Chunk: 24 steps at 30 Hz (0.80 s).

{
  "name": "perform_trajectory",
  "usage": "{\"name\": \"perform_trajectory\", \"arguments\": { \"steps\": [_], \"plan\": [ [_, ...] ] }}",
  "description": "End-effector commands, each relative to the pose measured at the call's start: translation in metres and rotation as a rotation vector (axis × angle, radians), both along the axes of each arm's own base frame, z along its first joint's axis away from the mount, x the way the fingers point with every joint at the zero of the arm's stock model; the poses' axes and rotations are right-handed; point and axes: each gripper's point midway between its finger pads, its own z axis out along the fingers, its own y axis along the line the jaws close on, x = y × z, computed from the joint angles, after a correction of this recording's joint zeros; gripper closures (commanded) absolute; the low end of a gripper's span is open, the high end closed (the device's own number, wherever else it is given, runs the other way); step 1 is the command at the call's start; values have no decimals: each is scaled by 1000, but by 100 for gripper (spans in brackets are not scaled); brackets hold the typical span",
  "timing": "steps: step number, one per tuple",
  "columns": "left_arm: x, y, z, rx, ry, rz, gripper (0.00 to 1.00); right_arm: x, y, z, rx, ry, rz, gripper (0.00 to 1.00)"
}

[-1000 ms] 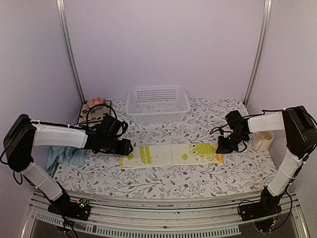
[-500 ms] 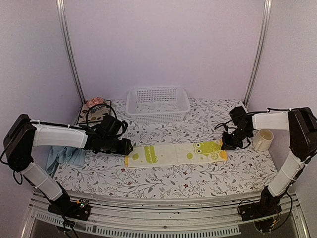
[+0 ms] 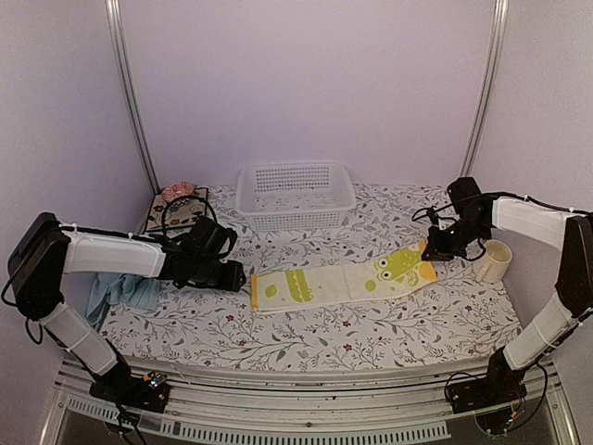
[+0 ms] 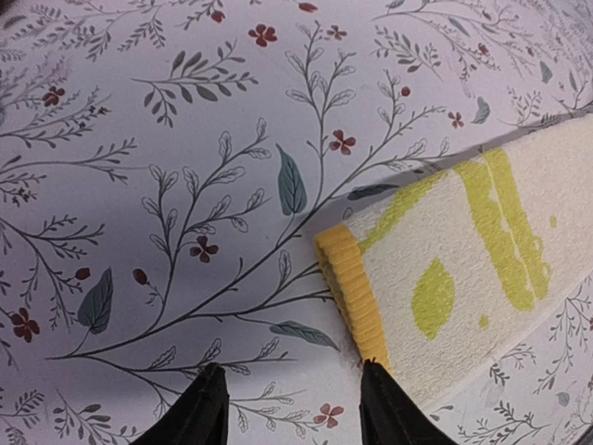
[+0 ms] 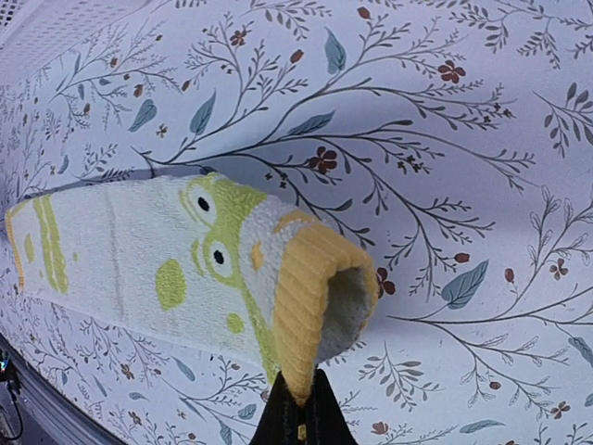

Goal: Roll the towels
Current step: Fold the towel at the center of the board.

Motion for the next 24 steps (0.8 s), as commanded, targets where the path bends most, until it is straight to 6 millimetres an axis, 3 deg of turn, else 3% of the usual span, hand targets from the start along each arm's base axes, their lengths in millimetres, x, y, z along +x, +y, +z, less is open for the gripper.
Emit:
{"name": "perform_trajectory", "arguments": {
  "steps": [1,12,14,24],
  "plan": [
    [0,-3,-2,19,4,0,51,-2,34,40,104,-75,138,98],
    [1,-3,1,6,2,18,50,-24,137,54,231,-94,405,98],
    [1,-3,2,4,1,19,50,-22,157,66,251,-121,443,98],
    [1,2,9,17,-12,29,50,-33,217,75,313,-132,558,98]
  ]
}}
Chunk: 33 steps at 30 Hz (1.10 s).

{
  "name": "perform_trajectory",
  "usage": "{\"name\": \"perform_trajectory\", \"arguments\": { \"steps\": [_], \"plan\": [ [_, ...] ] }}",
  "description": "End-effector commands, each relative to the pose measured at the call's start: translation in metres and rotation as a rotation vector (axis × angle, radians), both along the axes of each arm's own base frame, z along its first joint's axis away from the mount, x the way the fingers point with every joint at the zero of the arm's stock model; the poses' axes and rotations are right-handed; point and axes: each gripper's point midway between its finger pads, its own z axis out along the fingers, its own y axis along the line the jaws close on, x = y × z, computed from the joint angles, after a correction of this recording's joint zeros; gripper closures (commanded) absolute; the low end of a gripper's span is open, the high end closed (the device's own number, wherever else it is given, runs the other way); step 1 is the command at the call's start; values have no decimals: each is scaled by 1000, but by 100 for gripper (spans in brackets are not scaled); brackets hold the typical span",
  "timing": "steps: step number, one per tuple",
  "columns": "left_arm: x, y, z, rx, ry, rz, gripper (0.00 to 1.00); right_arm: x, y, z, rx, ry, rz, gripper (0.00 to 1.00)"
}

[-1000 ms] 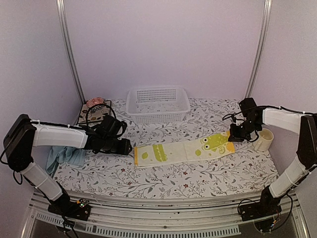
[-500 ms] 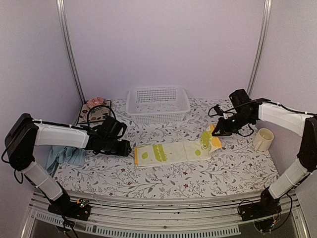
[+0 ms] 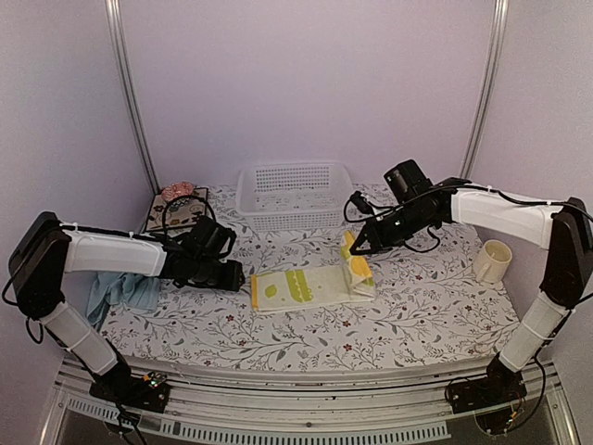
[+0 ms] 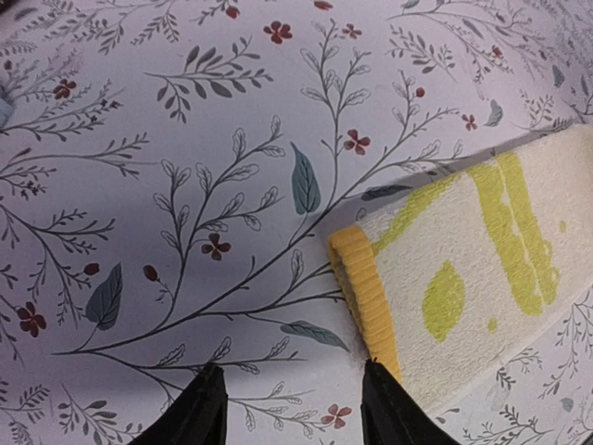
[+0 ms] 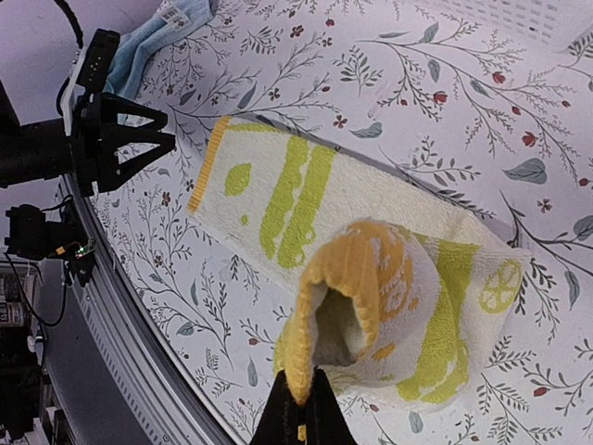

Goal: Roll the towels
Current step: Fold the towel at the center of the board.

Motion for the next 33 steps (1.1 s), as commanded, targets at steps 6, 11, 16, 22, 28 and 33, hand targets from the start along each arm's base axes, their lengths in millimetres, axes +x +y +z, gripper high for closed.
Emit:
{"name": "perform_trajectory", "arguments": {
  "steps": [6,11,16,22,28,33],
  "plan": [
    [2,3,19,9,-43,14,50,-9,59,16,84,-22,109,98],
    [3,5,21,5,-48,24,49,-11,86,18,104,-29,152,98],
    [2,6,20,5,-46,25,49,-10,102,7,103,-14,174,98],
    [0,6,20,2,-42,21,49,-7,112,-9,93,-10,189,98],
    [-2,8,17,8,-34,15,48,-5,120,-21,90,2,200,98],
    [-5,8,16,0,-31,16,48,-3,126,-24,104,-3,205,98]
  ]
}}
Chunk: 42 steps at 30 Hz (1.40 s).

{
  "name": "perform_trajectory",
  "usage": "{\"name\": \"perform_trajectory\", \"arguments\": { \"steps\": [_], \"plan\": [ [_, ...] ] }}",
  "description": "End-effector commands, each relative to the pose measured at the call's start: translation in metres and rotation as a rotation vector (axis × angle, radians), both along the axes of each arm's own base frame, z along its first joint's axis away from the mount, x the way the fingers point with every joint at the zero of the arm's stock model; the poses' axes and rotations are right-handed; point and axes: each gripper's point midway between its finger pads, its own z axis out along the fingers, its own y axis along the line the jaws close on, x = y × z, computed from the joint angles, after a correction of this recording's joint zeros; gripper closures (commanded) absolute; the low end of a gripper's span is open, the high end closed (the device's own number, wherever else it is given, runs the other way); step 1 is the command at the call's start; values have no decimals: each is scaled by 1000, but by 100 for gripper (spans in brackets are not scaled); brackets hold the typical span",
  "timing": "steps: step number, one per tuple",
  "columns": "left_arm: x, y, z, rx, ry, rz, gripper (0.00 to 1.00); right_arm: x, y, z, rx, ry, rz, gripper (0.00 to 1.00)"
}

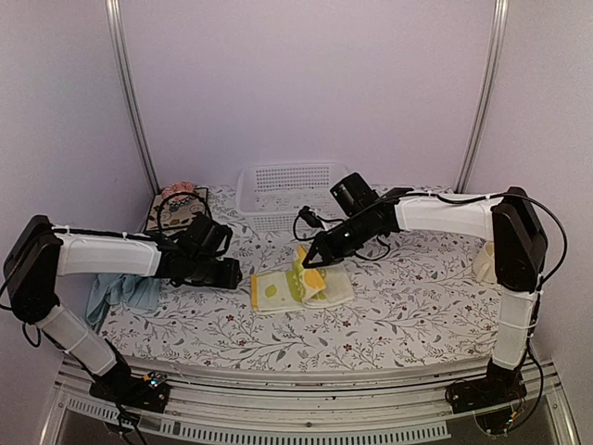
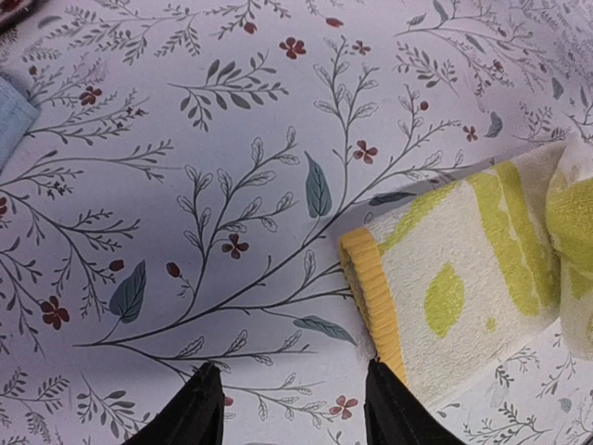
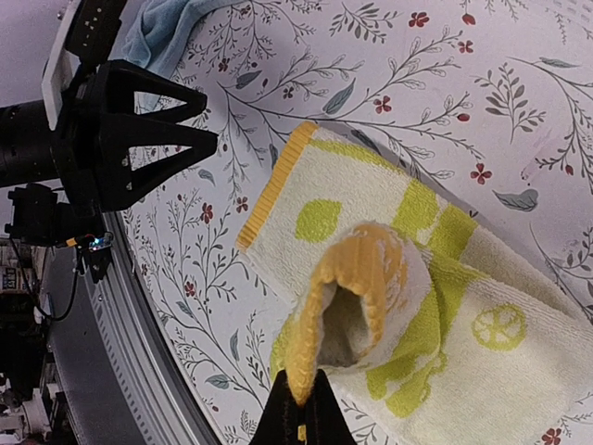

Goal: Roll the towels
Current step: Fold the towel at the center of the board.

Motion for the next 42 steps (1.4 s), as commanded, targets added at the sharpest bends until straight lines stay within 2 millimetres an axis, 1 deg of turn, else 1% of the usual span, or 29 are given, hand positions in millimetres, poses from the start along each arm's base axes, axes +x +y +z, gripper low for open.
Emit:
{"name": "perform_trajectory", "arguments": {
  "steps": [1,7,12,19,28,30,37,42],
  "plan": [
    [-5,1,5,-17,-5,-5,47,5,18,10,56,-35,23,98],
    [-8,-1,3,-32,6,-8,47,10,25,-1,59,-24,29,98],
    [-11,0,3,-36,8,-8,47,14,33,-2,75,-26,30,98],
    [-13,0,0,-47,14,-8,46,8,36,-15,57,-14,47,98],
    [-13,-2,0,-56,14,-18,45,10,53,-18,89,-11,67,98],
    [-13,-4,2,-63,9,-25,45,10,57,-22,87,-10,72,98],
    [-12,-9,7,-84,-2,-51,43,7,72,-23,101,-16,96,98],
    [-13,-9,5,-86,2,-54,42,5,76,-30,91,-14,107,98]
  ]
}}
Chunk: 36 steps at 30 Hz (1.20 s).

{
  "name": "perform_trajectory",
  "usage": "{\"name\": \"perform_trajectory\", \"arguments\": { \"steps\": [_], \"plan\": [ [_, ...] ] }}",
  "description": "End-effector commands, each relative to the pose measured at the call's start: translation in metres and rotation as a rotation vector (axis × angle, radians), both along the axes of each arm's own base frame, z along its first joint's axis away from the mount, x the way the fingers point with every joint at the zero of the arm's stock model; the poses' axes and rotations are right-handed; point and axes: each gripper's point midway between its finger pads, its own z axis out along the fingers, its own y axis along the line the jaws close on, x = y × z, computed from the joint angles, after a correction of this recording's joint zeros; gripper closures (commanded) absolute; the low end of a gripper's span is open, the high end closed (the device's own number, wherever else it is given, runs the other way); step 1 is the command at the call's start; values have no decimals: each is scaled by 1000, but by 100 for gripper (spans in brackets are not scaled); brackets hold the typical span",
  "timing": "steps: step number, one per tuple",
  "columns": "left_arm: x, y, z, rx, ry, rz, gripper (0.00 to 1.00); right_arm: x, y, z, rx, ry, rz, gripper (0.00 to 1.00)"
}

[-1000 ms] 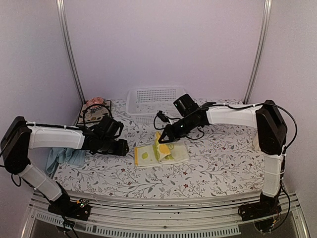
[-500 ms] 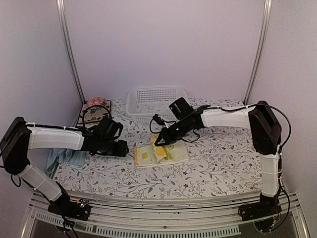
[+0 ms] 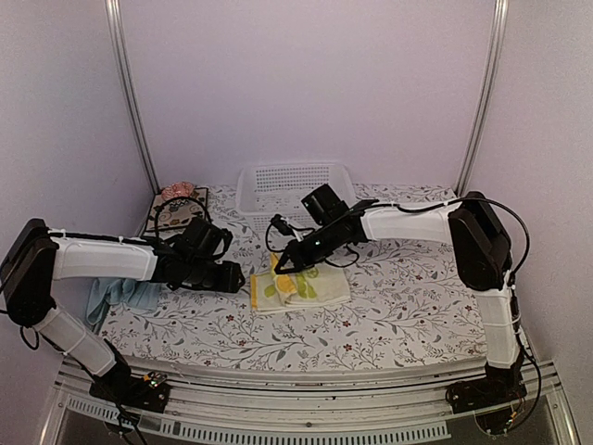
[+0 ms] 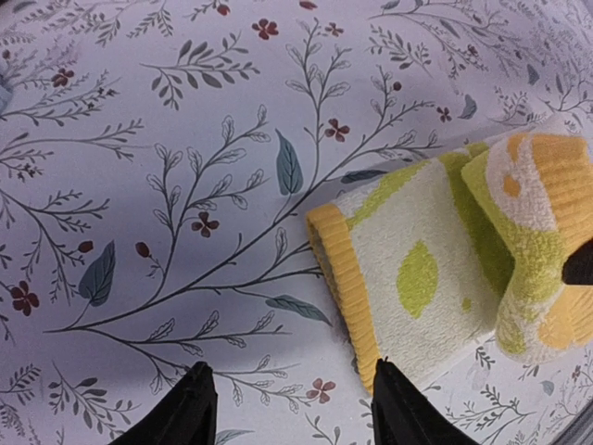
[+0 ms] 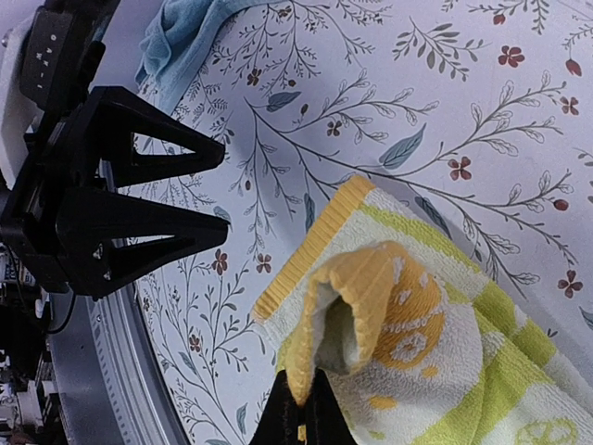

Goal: Roll the towels
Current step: Fold the towel at the center of the board, then smooth out the towel at the center of the board.

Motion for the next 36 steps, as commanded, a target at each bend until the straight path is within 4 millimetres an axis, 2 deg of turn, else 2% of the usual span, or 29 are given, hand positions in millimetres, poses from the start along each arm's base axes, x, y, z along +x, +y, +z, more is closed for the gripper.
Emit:
{"name": "perform_trajectory", "arguments": {
  "steps": [1,8,14,22,25,30,32,36],
  "plan": [
    [-2,-4,7,-22,-24,-26,42,-1,12,-1,21,-6,25,98],
    [-2,-6,5,-23,-19,-38,41,-2,13,-10,3,5,25,97],
    [-1,-7,4,-20,-18,-40,39,-3,16,-11,7,11,35,72],
    [1,-10,14,-35,-34,-45,37,3,12,4,-1,-41,22,67],
    [4,-18,21,-71,-43,-63,35,12,-7,6,-24,-51,-10,67],
    [10,-48,46,-184,-92,-146,36,30,-57,-4,-38,6,-101,73],
    [10,-67,58,-238,-111,-214,42,36,-72,-4,-41,17,-121,74],
    [7,-105,74,-310,-115,-344,53,42,-82,2,-33,-8,-132,77]
  ]
}}
